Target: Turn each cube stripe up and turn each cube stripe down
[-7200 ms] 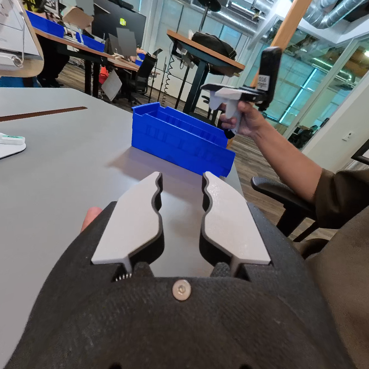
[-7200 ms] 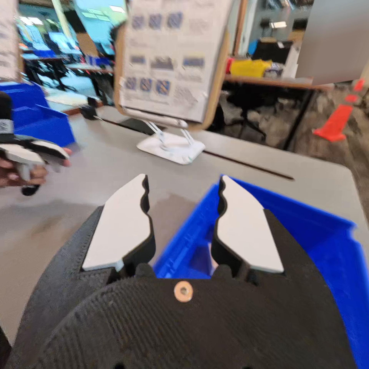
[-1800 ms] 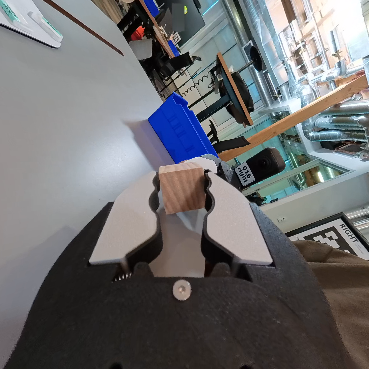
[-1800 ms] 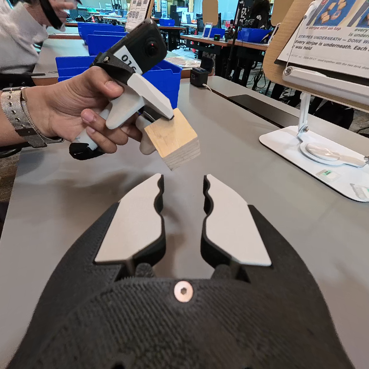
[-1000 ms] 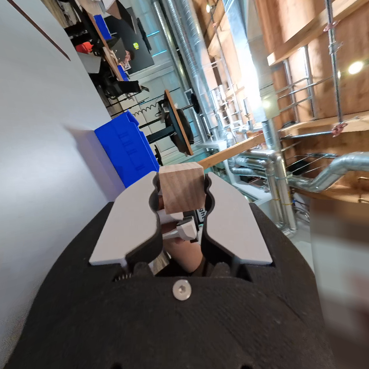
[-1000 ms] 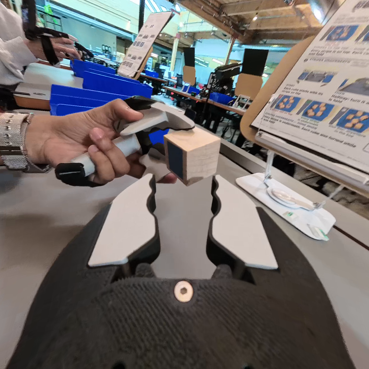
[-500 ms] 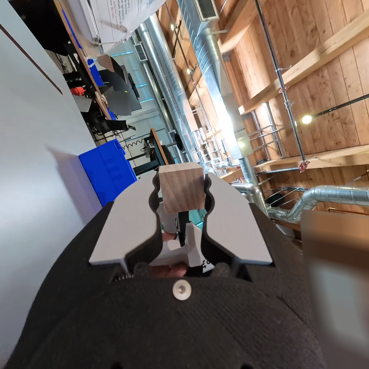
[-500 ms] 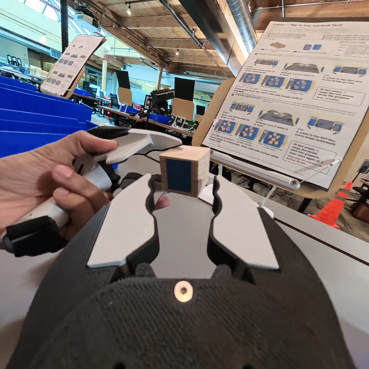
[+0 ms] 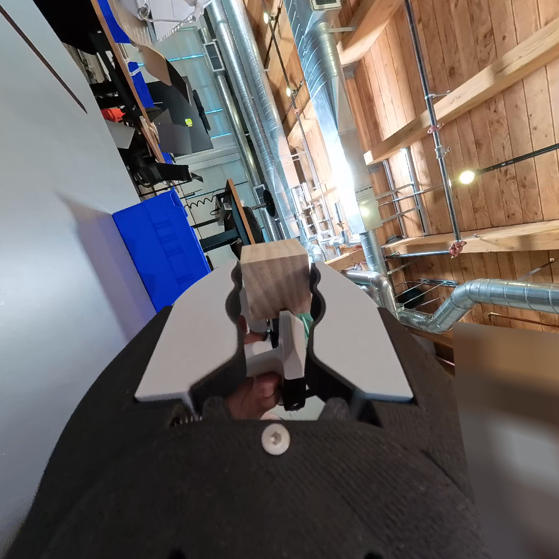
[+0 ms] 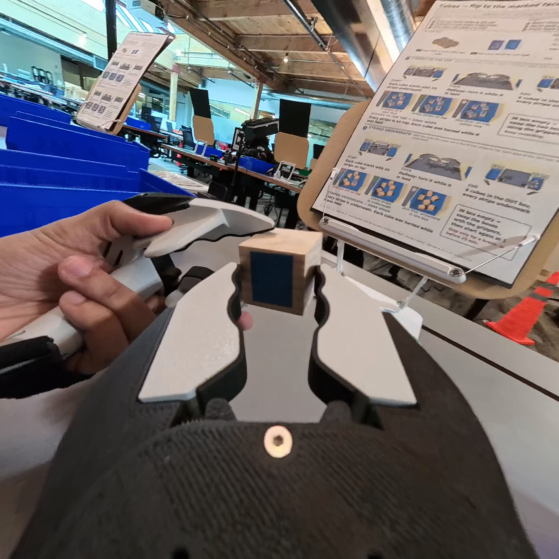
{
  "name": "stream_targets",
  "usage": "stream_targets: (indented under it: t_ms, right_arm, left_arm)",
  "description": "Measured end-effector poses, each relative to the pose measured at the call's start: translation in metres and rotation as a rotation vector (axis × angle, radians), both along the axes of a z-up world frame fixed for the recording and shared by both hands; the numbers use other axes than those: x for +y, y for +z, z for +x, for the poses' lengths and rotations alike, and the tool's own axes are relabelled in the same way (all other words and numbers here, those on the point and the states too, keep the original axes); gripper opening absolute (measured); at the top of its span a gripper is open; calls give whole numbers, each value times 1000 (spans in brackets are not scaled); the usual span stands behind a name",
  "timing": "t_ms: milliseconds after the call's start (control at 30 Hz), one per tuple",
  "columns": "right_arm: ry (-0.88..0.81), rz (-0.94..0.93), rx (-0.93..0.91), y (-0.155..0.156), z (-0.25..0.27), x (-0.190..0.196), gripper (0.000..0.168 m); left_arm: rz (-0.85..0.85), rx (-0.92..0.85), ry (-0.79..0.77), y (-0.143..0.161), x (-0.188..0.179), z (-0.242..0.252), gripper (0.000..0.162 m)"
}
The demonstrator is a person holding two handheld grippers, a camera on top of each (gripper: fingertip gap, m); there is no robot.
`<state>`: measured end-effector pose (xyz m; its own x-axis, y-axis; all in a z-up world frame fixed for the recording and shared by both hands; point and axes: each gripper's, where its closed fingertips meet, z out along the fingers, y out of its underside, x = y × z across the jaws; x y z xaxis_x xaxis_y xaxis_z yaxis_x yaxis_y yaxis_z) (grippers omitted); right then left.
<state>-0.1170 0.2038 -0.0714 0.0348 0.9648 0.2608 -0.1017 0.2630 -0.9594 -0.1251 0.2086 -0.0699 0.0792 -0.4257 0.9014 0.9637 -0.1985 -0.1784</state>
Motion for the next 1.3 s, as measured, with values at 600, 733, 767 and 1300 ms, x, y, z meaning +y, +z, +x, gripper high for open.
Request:
stream_targets:
  t_ms: [600, 733, 767, 1300]
  right_arm:
    - [127, -45, -118, 5, 9, 20, 47]
    - [123, -99, -98, 20, 16, 41, 47]
    - [128, -117, -92, 24, 18, 46, 47]
    - [11, -169, -223, 64, 51, 135, 47]
  left_arm:
    - [-139, 326, 85, -14, 3, -4, 68]
    - [-164, 379, 105, -18, 2, -10, 68]
    - [-169, 386, 111, -19, 2, -12, 68]
    - [-221, 497, 111, -31, 3, -15, 68]
